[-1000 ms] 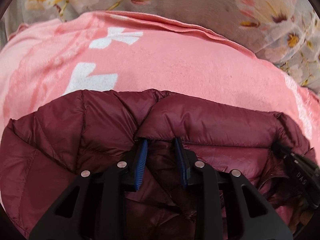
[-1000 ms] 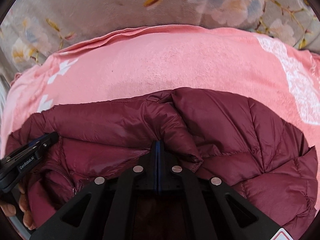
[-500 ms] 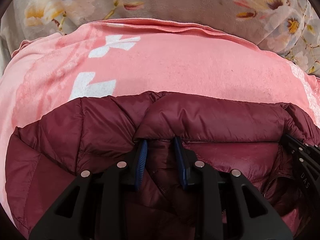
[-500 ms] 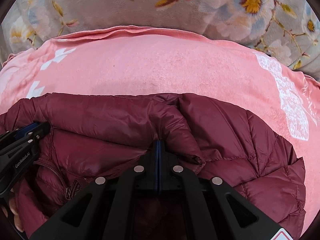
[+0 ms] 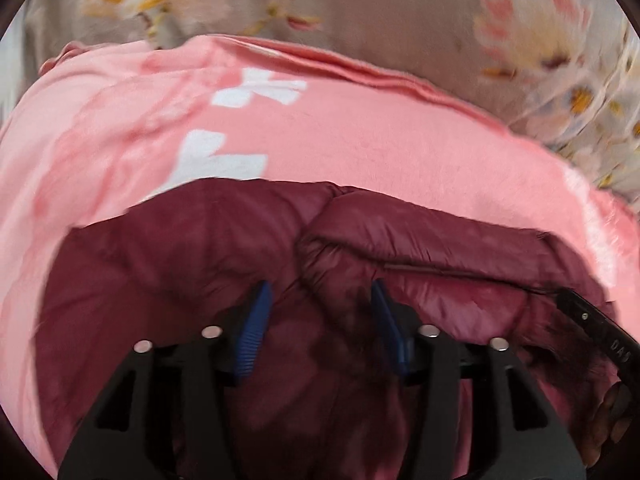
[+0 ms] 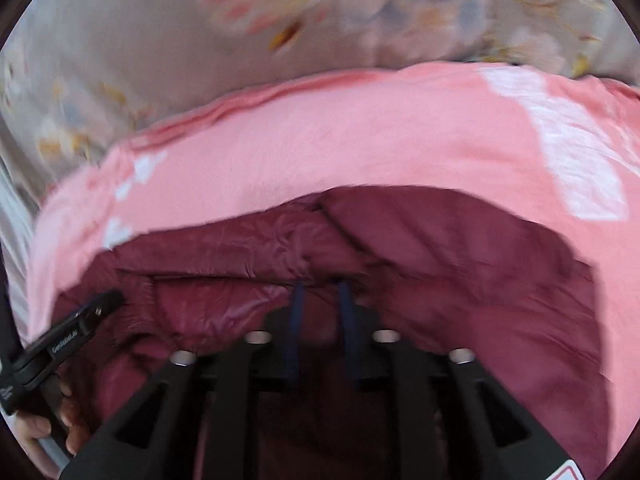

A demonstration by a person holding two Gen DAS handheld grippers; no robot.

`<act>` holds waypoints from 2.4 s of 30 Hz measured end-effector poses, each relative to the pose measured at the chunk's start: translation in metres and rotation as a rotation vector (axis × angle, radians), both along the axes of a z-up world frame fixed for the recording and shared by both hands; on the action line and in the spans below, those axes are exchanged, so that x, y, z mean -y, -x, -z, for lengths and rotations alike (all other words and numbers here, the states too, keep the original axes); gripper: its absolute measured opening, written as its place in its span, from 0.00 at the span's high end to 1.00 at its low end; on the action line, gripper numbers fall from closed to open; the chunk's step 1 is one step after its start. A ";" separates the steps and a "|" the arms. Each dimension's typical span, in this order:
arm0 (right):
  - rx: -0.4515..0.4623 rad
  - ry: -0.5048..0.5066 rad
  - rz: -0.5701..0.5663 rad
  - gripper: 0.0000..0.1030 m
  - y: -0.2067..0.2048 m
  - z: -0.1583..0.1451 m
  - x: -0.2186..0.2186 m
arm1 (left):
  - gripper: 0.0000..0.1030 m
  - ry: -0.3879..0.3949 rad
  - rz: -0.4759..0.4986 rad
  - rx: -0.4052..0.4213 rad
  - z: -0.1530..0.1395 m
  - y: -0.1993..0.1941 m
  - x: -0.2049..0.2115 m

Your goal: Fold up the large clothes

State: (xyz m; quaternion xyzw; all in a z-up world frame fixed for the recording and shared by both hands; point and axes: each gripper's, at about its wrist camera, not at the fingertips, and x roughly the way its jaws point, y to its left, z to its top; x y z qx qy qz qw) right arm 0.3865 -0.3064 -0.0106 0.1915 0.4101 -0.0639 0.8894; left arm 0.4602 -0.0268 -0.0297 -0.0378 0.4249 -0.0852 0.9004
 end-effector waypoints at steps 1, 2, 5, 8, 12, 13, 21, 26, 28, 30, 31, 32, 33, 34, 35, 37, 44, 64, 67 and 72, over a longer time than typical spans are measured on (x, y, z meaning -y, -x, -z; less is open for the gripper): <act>0.009 -0.009 -0.003 0.71 0.015 -0.009 0.005 | 0.48 -0.002 -0.003 0.002 -0.005 0.007 -0.007; 0.017 -0.020 -0.010 0.71 0.030 -0.016 0.009 | 0.48 0.002 -0.002 0.003 -0.013 0.019 -0.019; 0.034 -0.035 -0.022 0.57 0.096 -0.040 0.024 | 0.40 0.040 -0.002 0.010 -0.033 0.054 -0.053; 0.048 -0.030 -0.028 0.44 0.160 -0.050 0.035 | 0.30 0.098 -0.005 0.005 -0.046 0.100 -0.094; 0.015 -0.024 -0.024 0.39 0.258 -0.044 0.046 | 0.26 0.185 -0.024 -0.052 -0.046 0.163 -0.147; 0.004 -0.014 -0.016 0.39 0.279 -0.041 0.047 | 0.26 0.199 -0.030 -0.069 -0.044 0.180 -0.155; -0.054 -0.111 -0.011 0.37 0.406 0.002 0.029 | 0.25 0.342 -0.047 -0.205 -0.012 0.309 -0.201; -0.036 -0.162 0.014 0.36 0.430 0.020 0.018 | 0.25 0.416 -0.059 -0.227 0.009 0.352 -0.211; 0.002 -0.213 0.045 0.35 0.433 0.026 0.017 | 0.26 0.395 -0.059 -0.210 0.008 0.359 -0.204; 0.025 -0.240 0.065 0.35 0.434 0.027 0.017 | 0.31 0.390 -0.044 -0.208 0.006 0.362 -0.196; 0.039 -0.251 0.075 0.36 0.435 0.027 0.017 | 0.36 0.388 -0.039 -0.215 0.006 0.364 -0.191; 0.047 -0.262 0.077 0.39 0.434 0.027 0.017 | 0.37 0.384 -0.039 -0.215 0.007 0.365 -0.190; 0.055 -0.264 0.078 0.47 0.434 0.026 0.015 | 0.41 0.376 -0.038 -0.211 0.006 0.366 -0.188; 0.060 -0.261 0.081 0.50 0.434 0.026 0.015 | 0.46 0.365 -0.041 -0.209 0.006 0.367 -0.186; 0.066 -0.259 0.087 0.56 0.434 0.026 0.014 | 0.49 0.364 -0.043 -0.212 0.006 0.368 -0.185; 0.074 -0.260 0.104 0.68 0.435 0.025 0.014 | 0.56 0.365 -0.053 -0.217 0.008 0.369 -0.184; 0.141 -0.277 0.124 0.96 0.448 0.010 0.021 | 0.87 0.371 -0.076 -0.182 -0.005 0.378 -0.186; 0.616 -0.094 0.100 0.97 0.630 -0.145 -0.025 | 0.95 0.491 0.015 0.133 -0.143 0.532 -0.233; 0.690 -0.089 0.115 0.97 0.633 -0.171 -0.022 | 0.95 0.478 0.037 0.223 -0.175 0.548 -0.232; 0.726 -0.127 0.130 0.97 0.584 -0.192 0.003 | 0.95 0.406 0.101 0.336 -0.221 0.520 -0.205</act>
